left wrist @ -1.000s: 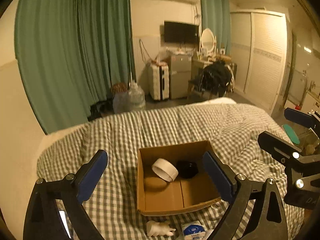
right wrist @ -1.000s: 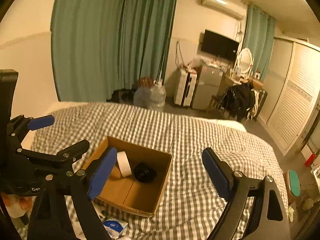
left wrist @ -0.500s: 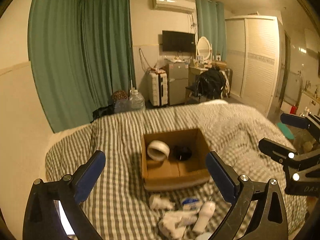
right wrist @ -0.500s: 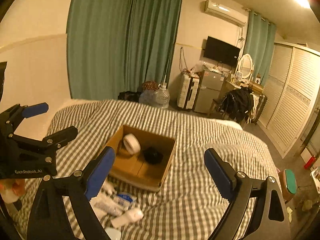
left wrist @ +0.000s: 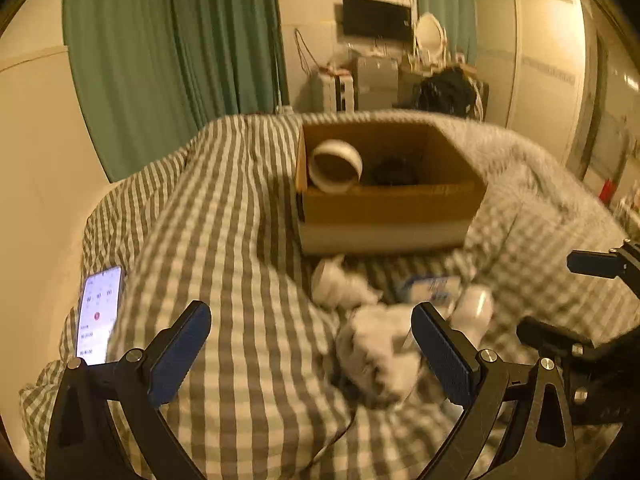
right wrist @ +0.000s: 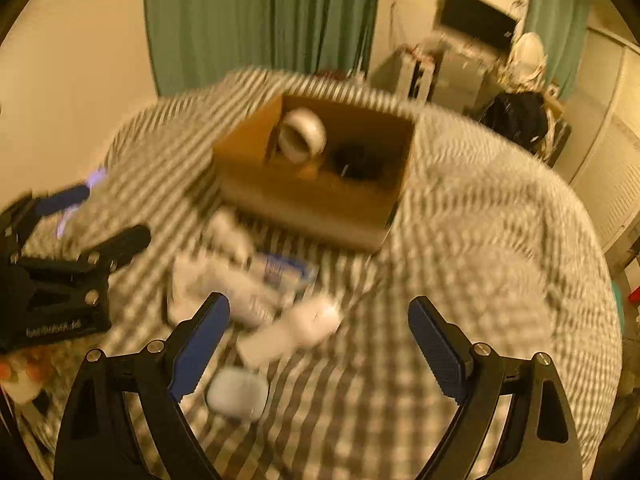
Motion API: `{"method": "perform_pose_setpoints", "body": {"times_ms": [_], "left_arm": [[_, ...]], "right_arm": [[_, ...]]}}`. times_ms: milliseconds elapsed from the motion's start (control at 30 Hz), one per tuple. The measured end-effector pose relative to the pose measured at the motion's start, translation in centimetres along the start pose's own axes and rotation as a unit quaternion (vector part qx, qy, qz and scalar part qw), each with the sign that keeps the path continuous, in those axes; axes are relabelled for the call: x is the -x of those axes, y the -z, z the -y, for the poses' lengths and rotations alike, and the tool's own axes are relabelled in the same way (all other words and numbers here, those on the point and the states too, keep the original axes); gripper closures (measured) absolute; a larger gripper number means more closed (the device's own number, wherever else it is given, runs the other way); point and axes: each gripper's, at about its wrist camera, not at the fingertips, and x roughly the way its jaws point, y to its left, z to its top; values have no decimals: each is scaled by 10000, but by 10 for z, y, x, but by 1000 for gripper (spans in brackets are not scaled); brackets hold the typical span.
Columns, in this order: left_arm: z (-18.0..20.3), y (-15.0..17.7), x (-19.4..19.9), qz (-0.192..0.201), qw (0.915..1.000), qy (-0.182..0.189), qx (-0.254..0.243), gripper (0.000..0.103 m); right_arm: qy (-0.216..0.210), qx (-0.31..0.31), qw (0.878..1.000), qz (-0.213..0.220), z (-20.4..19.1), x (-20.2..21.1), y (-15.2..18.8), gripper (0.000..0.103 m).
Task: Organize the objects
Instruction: 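Move the left tool to the white glove and grasp it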
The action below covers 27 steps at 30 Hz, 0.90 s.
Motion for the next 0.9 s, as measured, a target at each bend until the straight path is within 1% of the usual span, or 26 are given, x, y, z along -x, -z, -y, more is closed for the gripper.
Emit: {"method": "perform_pose_setpoints", "body": {"times_ms": [133,267,300,333,400,500,567,667,800,900], "left_arm": [[-1,19,-11,-220,9997,83,-30,0],[1,27,-16,-372,9992,121,-90,0],[2,28,-18,-410,9990,144,-111,0],[4,29,-20,-444,9988,185,-134,0],[6,31,-25,-512,9983,242,-165,0],[10,35,-35,-676,9970,312,-201,0],[15,37,-41,-752,9963,321,-272,0],[21,37,-50,-836,9950,409,-374,0],[28,35,-59,-934,9927,622,-448,0],[35,34,-71,-1104,9896,749,-545,0]], "right_arm": [[81,156,9994,-282,-14,-16,25,12],[-212,170,9982,-533,-26,-30,43,13],[-256,220,9978,-564,-30,-32,45,18],[-311,286,9973,-606,-34,-35,47,26],[-449,415,9954,-732,-40,-43,50,35],[-664,407,9927,-925,-43,-58,59,37],[-696,398,9920,-980,-43,-63,62,39],[-810,439,9904,-1032,-45,-66,64,51],[-824,404,9914,-933,-42,-62,64,52],[-787,299,9935,-760,-32,-50,59,52]]}}
